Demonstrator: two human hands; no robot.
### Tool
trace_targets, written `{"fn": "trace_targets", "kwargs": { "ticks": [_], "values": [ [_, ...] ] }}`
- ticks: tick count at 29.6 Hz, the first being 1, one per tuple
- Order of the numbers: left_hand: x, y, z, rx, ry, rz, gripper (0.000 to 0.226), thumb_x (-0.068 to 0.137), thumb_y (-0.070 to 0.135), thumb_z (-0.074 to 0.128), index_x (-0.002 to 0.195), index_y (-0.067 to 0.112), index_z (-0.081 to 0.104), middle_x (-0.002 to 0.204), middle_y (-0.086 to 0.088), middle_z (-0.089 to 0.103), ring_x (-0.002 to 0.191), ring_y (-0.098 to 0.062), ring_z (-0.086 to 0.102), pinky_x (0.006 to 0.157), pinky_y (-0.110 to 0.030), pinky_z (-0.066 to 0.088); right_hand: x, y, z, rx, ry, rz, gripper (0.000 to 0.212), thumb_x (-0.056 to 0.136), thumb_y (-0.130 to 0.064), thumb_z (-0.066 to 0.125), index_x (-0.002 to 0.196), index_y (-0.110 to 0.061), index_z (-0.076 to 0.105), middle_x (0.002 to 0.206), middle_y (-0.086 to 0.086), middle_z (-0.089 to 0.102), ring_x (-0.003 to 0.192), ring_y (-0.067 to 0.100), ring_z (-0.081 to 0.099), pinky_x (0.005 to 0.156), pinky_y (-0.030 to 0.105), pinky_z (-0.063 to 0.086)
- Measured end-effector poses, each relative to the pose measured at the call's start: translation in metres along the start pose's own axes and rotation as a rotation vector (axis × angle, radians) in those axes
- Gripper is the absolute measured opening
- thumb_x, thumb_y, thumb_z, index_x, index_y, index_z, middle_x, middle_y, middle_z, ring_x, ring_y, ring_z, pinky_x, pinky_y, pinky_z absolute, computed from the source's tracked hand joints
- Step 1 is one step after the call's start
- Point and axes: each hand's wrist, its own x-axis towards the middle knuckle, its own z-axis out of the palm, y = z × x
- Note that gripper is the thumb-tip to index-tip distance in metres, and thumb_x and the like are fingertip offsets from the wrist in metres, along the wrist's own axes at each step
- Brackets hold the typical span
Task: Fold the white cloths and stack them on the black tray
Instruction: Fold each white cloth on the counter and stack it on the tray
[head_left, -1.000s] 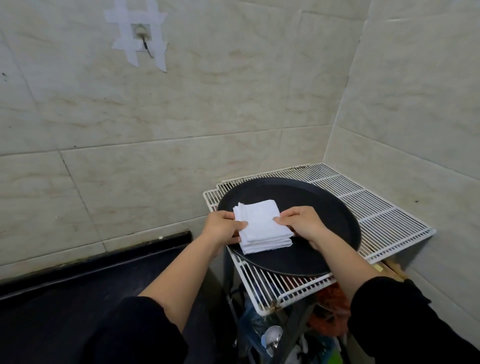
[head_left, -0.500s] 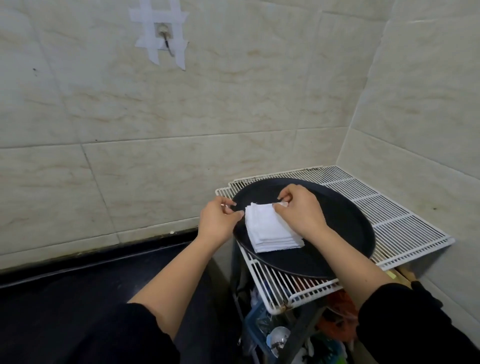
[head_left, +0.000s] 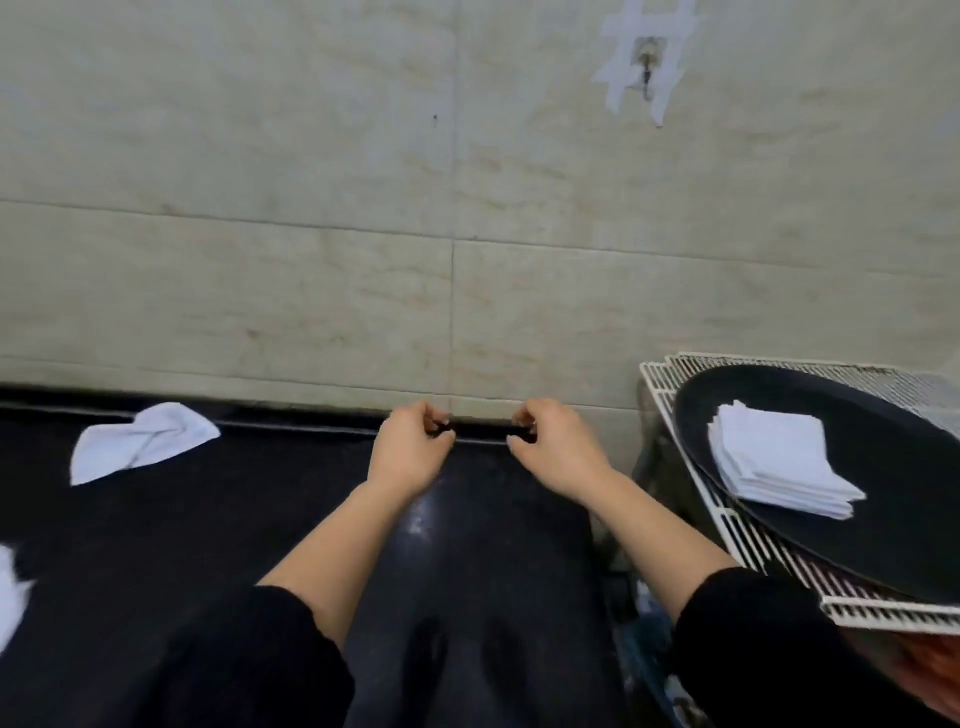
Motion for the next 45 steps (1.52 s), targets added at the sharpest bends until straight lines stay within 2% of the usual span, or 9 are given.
{"fn": "trace_targets", "kwargs": {
  "ticks": [6, 16, 20, 23, 28, 32, 37, 42, 45],
  "values": [
    [-0.029, -0.115, -0.102, 0.134, 0.064, -0.109, 0.016, 0.085, 0.022, 0.066, 0.099, 0.015, 0.064, 0.103, -0.005, 0.062, 0.092, -0.021, 0.06, 0.08, -0.027, 0.044, -0.007, -0.118, 0.084, 0.019, -0.149, -0.155, 0.032, 0.09, -0.026, 0.06, 0.119, -0.012, 0.058, 0.119, 0.006, 0.059, 0.111, 0.024, 0.056, 0.091, 0.035, 0.047],
    [-0.102, -0.299, -0.264, 0.188, 0.14, -0.321, 0.011, 0.085, 0.021, 0.064, 0.095, 0.016, 0.063, 0.1, -0.004, 0.064, 0.086, -0.018, 0.059, 0.074, -0.026, 0.042, -0.039, -0.306, 0.22, 0.028, -0.333, -0.235, 0.03, 0.09, -0.027, 0.059, 0.117, -0.014, 0.058, 0.116, 0.003, 0.057, 0.106, 0.023, 0.057, 0.086, 0.035, 0.048],
    [-0.119, -0.35, -0.3, 0.162, 0.164, -0.43, 0.017, 0.086, 0.02, 0.063, 0.101, 0.015, 0.065, 0.105, -0.002, 0.065, 0.093, -0.022, 0.063, 0.076, -0.028, 0.044, -0.046, -0.354, 0.259, 0.04, -0.393, -0.253, 0.03, 0.09, -0.027, 0.059, 0.117, -0.014, 0.058, 0.116, 0.002, 0.057, 0.105, 0.022, 0.057, 0.081, 0.031, 0.045],
    [-0.128, -0.385, -0.318, 0.164, 0.143, -0.509, 0.018, 0.085, 0.02, 0.062, 0.102, 0.016, 0.064, 0.106, -0.005, 0.065, 0.092, -0.025, 0.064, 0.077, -0.03, 0.047, -0.047, -0.385, 0.289, 0.042, -0.469, -0.273, 0.029, 0.091, -0.027, 0.059, 0.117, -0.015, 0.057, 0.113, 0.0, 0.056, 0.104, 0.021, 0.057, 0.078, 0.029, 0.043],
    [-0.128, -0.43, -0.336, 0.169, 0.134, -0.587, 0.012, 0.082, 0.017, 0.065, 0.094, 0.017, 0.064, 0.101, -0.005, 0.065, 0.088, -0.019, 0.06, 0.073, -0.026, 0.042, -0.038, -0.42, 0.332, 0.041, -0.564, -0.288, 0.023, 0.089, -0.024, 0.06, 0.11, -0.014, 0.059, 0.107, 0.0, 0.056, 0.098, 0.021, 0.058, 0.08, 0.032, 0.047],
    [-0.104, -0.468, -0.348, 0.147, 0.126, -0.623, 0.013, 0.083, 0.016, 0.066, 0.096, 0.017, 0.066, 0.102, -0.003, 0.065, 0.09, -0.017, 0.06, 0.075, -0.024, 0.043, -0.018, -0.447, 0.373, 0.048, -0.635, -0.276, 0.02, 0.089, -0.022, 0.058, 0.107, -0.013, 0.059, 0.103, 0.001, 0.056, 0.089, 0.018, 0.057, 0.074, 0.03, 0.048],
    [-0.059, -0.502, -0.352, 0.147, 0.081, -0.632, 0.016, 0.087, 0.012, 0.061, 0.103, 0.014, 0.067, 0.106, -0.004, 0.067, 0.088, -0.016, 0.06, 0.074, -0.023, 0.043, 0.004, -0.471, 0.42, 0.04, -0.737, -0.208, 0.023, 0.09, -0.029, 0.056, 0.106, -0.013, 0.059, 0.107, 0.003, 0.059, 0.092, 0.02, 0.059, 0.074, 0.031, 0.048],
    [-0.02, -0.517, -0.352, 0.097, 0.056, -0.632, 0.023, 0.091, 0.017, 0.059, 0.114, 0.017, 0.063, 0.12, -0.003, 0.061, 0.105, -0.018, 0.06, 0.085, -0.026, 0.047, 0.016, -0.486, 0.446, -0.032, -0.76, -0.145, 0.028, 0.091, -0.044, 0.054, 0.09, -0.016, 0.05, 0.089, -0.002, 0.055, 0.079, 0.016, 0.055, 0.067, 0.03, 0.046],
    [0.004, -0.524, -0.35, 0.05, 0.023, -0.642, 0.032, 0.093, 0.02, 0.06, 0.124, 0.014, 0.059, 0.124, -0.005, 0.061, 0.11, -0.019, 0.058, 0.091, -0.027, 0.046, 0.021, -0.49, 0.46, -0.073, -0.775, -0.091, 0.032, 0.09, -0.05, 0.053, 0.09, -0.018, 0.049, 0.095, 0.002, 0.062, 0.082, 0.018, 0.059, 0.068, 0.031, 0.047]
  ]
}}
